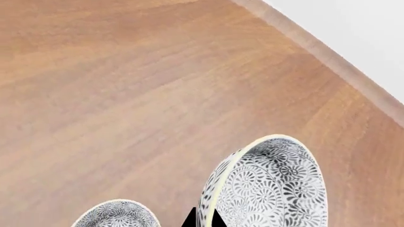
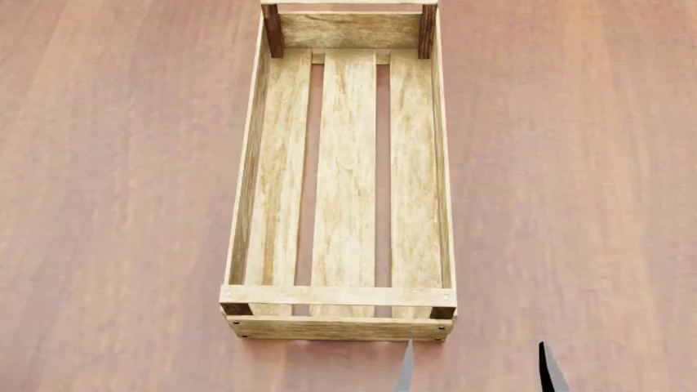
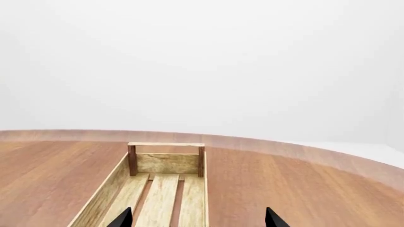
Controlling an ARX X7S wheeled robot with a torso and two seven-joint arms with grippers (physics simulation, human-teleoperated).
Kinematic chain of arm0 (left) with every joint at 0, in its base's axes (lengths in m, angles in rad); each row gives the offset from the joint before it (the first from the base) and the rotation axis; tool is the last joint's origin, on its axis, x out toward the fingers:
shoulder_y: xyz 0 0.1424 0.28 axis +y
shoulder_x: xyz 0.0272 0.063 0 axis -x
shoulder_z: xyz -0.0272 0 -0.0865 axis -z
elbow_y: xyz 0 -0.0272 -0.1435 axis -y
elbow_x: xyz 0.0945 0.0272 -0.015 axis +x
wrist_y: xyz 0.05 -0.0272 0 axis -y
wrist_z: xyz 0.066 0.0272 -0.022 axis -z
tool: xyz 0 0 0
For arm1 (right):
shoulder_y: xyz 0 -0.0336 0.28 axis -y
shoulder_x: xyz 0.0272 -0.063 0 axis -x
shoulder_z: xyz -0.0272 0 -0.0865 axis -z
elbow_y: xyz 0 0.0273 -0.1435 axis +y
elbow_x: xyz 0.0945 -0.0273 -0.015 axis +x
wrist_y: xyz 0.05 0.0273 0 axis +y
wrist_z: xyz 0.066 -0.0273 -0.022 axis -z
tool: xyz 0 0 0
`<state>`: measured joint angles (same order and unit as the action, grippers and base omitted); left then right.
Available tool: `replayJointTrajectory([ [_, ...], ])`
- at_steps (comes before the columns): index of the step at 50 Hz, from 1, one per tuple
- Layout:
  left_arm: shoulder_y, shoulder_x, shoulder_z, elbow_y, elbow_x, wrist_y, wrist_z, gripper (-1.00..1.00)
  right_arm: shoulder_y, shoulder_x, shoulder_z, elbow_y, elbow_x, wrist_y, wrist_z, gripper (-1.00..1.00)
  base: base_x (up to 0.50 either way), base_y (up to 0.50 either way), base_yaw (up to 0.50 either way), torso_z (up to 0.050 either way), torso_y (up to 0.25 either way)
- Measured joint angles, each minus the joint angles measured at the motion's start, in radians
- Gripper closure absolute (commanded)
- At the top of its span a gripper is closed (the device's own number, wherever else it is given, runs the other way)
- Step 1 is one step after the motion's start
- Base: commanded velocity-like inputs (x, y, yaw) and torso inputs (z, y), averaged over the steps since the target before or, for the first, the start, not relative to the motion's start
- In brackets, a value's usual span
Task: Stack the right bowl on the left bowl and place them in the tray.
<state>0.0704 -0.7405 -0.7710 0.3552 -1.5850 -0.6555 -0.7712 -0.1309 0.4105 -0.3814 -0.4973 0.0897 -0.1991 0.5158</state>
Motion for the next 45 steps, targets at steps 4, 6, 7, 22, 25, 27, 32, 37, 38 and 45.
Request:
replayJointTrajectory([
  [4, -0.004, 0.011, 0.000, -0.008, -0.003, 0.007, -0.017, 1.00, -0.001, 0.001, -0.001, 0.003, 0.001, -0.002, 0.001, -1.00, 0.00, 0.00, 0.00, 0.000, 0.004],
  [6, -0.003, 0.017, -0.004, -0.013, -0.004, 0.010, -0.024, 1.00, -0.001, 0.001, -0.001, 0.003, 0.002, -0.003, 0.001, -1.00, 0.00, 0.00, 0.00, 0.000, 0.000],
  [7, -0.002, 0.019, -0.006, -0.015, -0.004, 0.011, -0.027, 1.00, -0.001, 0.002, -0.001, 0.004, 0.002, -0.003, 0.002, -1.00, 0.00, 0.00, 0.00, 0.000, 0.000],
  [22, 0.015, 0.050, -0.025, -0.045, 0.020, 0.031, -0.055, 1.00, -0.001, 0.004, -0.005, 0.011, 0.005, -0.007, 0.005, -1.00, 0.00, 0.00, 0.00, 0.000, 0.000],
  [25, 0.018, 0.056, -0.025, -0.051, 0.028, 0.034, -0.054, 1.00, -0.001, 0.005, -0.005, 0.011, 0.005, -0.006, 0.005, -1.00, 0.00, 0.00, 0.00, 0.000, 0.000],
  [27, 0.019, 0.060, -0.024, -0.056, 0.033, 0.036, -0.053, 1.00, -0.001, 0.005, -0.006, 0.011, 0.005, -0.006, 0.006, -1.00, 0.00, 0.00, 0.00, 0.000, 0.000],
  [32, 0.020, 0.069, -0.016, -0.070, 0.047, 0.040, -0.047, 1.00, 0.001, 0.006, -0.007, 0.011, 0.006, -0.005, 0.007, -1.00, 0.00, 0.00, 0.00, 0.000, 0.000],
  [37, 0.021, 0.080, -0.004, -0.083, 0.063, 0.043, -0.036, 1.00, 0.002, 0.008, -0.008, 0.011, 0.007, -0.004, 0.008, -1.00, 0.00, 0.00, 0.00, 0.000, 0.000],
  [38, 0.021, 0.082, -0.001, -0.085, 0.065, 0.044, -0.034, 1.00, 0.002, 0.008, -0.008, 0.010, 0.007, -0.003, 0.008, -1.00, 0.00, 0.00, 0.00, 0.000, 0.000],
  [45, 0.018, 0.093, 0.016, -0.100, 0.081, 0.047, -0.018, 1.00, 0.003, 0.009, -0.009, 0.010, 0.007, -0.002, 0.009, -1.00, 0.00, 0.00, 0.00, 0.000, 0.000],
])
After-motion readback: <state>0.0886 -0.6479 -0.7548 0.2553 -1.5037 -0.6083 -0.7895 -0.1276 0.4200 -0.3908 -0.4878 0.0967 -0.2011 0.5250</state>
